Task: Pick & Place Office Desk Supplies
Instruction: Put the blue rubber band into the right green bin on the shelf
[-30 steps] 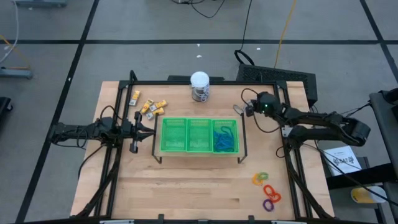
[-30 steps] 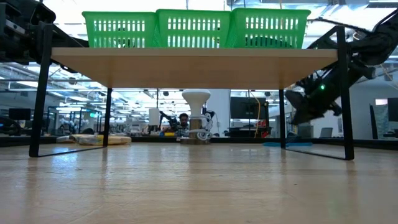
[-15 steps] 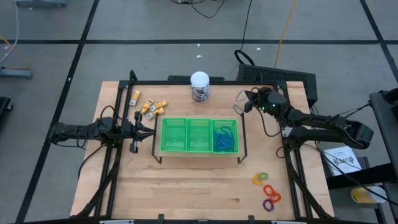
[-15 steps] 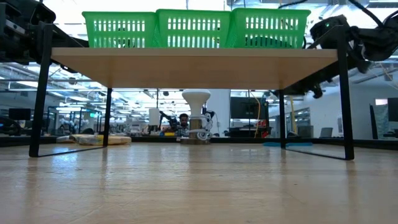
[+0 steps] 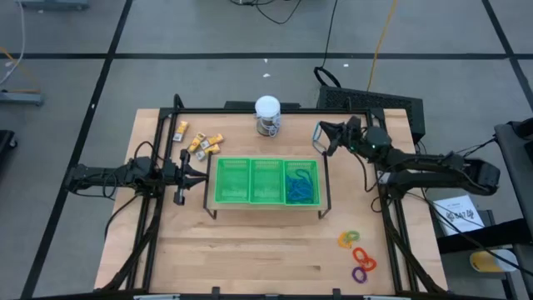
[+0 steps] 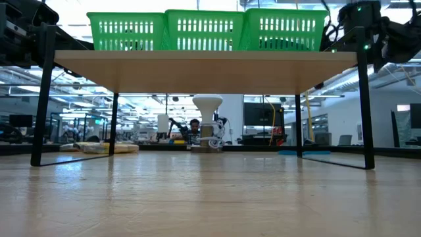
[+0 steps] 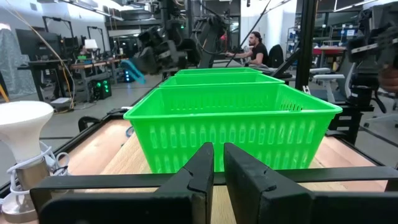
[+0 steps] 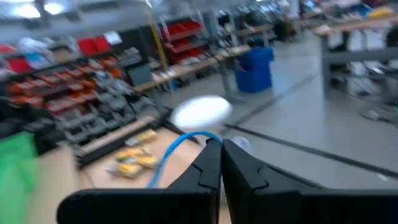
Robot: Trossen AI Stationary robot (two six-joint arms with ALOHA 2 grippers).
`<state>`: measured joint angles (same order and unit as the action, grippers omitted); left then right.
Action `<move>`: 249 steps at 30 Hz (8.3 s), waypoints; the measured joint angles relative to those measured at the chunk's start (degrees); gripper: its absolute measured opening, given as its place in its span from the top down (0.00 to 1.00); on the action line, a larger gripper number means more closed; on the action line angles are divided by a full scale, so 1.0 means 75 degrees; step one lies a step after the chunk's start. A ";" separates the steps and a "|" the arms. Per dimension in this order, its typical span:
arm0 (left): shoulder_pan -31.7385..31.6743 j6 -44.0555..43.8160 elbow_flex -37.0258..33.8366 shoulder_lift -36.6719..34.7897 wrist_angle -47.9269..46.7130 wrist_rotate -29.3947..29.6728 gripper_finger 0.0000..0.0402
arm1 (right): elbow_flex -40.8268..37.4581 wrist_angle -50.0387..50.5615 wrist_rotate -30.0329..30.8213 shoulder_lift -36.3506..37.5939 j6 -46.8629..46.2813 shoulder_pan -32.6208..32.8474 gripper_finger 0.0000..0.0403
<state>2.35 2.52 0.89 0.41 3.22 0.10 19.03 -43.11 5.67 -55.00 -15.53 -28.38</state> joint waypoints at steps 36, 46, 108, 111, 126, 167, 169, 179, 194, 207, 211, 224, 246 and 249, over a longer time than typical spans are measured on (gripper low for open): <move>-0.0001 0.0001 0.0000 -0.0001 0.0000 0.0000 0.89 | 0.0621 0.0189 -0.1766 -0.0029 0.1233 0.3808 0.94; 0.0000 0.0000 0.0000 0.0000 0.0000 0.0000 0.89 | 0.0621 0.0199 -0.1766 -0.0029 0.1224 0.3808 0.78; 0.0000 0.0000 0.0000 0.0000 0.0000 0.0000 0.89 | 0.0621 0.1284 0.3492 0.0775 0.2733 0.2953 0.68; -0.0001 0.0000 -0.0002 -0.0001 0.0000 0.0000 0.89 | 0.0621 0.2457 0.3415 0.1049 0.1843 0.2114 0.68; 0.0000 0.0000 0.0000 0.0000 0.0002 0.0000 0.89 | 0.0617 0.5549 0.1777 -0.0676 -0.0325 -0.0727 0.68; -0.0001 0.0000 -0.0001 0.0001 0.0000 0.0000 0.89 | 0.0621 0.5152 0.2063 -0.2878 -0.0447 -0.2306 0.68; 0.0000 0.0000 0.0000 0.0001 0.0000 0.0000 0.89 | 0.0621 0.5143 0.2060 -0.2919 -0.0474 -0.2285 0.68; -0.0003 0.0000 -0.0001 0.0000 -0.0003 0.0000 0.89 | 0.0630 0.5195 0.1756 -0.3016 -0.0729 -0.2192 0.78; -0.0001 0.0000 -0.0003 0.0000 0.0000 0.0000 0.89 | 0.0621 0.5045 0.1408 -0.3022 -0.0398 -0.2192 0.99; -0.0003 0.0000 0.0000 -0.0001 0.0000 0.0000 0.89 | 0.0603 0.4188 0.1102 -0.2906 0.0240 -0.2167 1.00; -0.0001 0.0000 -0.0001 0.0002 0.0000 0.0000 0.89 | 0.0603 0.3750 0.1055 -0.2900 0.0344 -0.2061 1.00; -0.0001 0.0000 -0.0001 0.0002 0.0000 0.0000 0.89 | 0.0603 0.2334 0.0548 -0.2891 0.0425 -0.1927 1.00; -0.0001 0.0000 0.0000 0.0000 0.0000 0.0000 0.89 | 0.0612 0.1206 -0.1451 -0.0736 0.0335 -0.1559 1.00; -0.0003 0.0000 0.0000 -0.0001 0.0000 0.0000 0.89 | 0.0612 0.1041 -0.1611 -0.0357 0.0310 -0.1226 1.00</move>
<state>2.33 2.52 0.89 0.41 3.22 0.10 23.62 -35.30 -6.41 -57.68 -13.20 -37.57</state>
